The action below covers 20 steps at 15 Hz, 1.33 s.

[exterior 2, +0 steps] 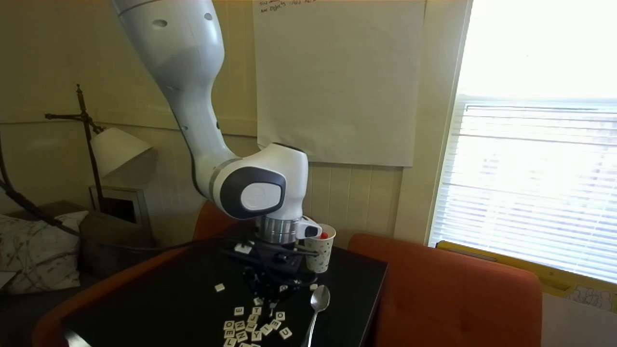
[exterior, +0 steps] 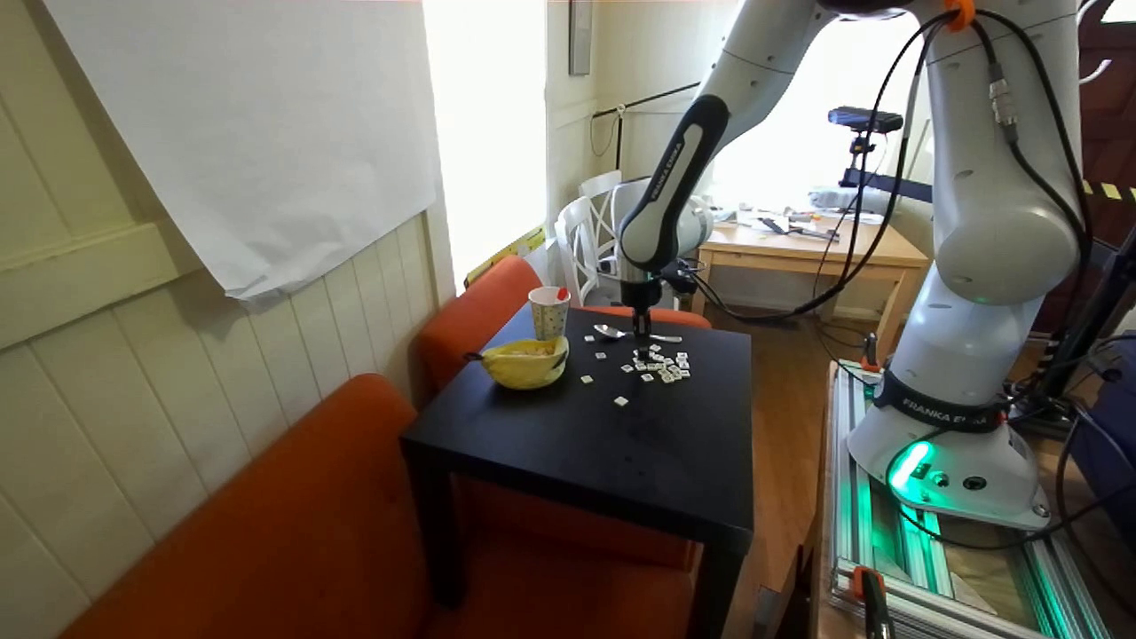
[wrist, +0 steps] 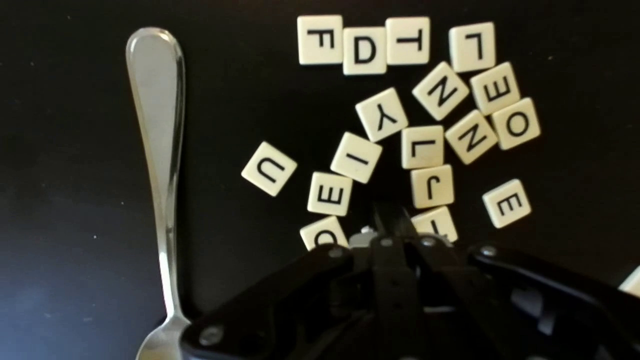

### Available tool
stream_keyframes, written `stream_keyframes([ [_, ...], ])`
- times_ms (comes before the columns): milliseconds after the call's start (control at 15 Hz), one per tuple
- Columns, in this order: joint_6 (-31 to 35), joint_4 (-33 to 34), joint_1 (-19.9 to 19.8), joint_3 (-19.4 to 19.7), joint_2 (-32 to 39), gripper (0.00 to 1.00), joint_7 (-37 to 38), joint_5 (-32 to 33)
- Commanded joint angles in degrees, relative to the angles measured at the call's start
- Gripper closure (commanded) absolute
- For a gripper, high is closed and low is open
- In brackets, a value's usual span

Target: Move the letter V to the left

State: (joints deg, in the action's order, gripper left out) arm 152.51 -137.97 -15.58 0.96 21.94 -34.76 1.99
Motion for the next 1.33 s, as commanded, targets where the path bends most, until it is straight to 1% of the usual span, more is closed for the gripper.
stream_keyframes([
  [0, 1.5, 2.1, 0.4, -0.5, 2.6, 0.98, 0.7, 0.1],
  [333, 1.8, 4.0, 0.5, -1.0, 3.5, 0.98, 0.3, 0.5],
  [800, 0.6, 6.9, 2.1, -2.0, 4.7, 0.98, -0.7, 2.3],
  [1267, -2.1, 6.1, 0.0, -7.4, 3.5, 0.99, -11.6, 0.0],
])
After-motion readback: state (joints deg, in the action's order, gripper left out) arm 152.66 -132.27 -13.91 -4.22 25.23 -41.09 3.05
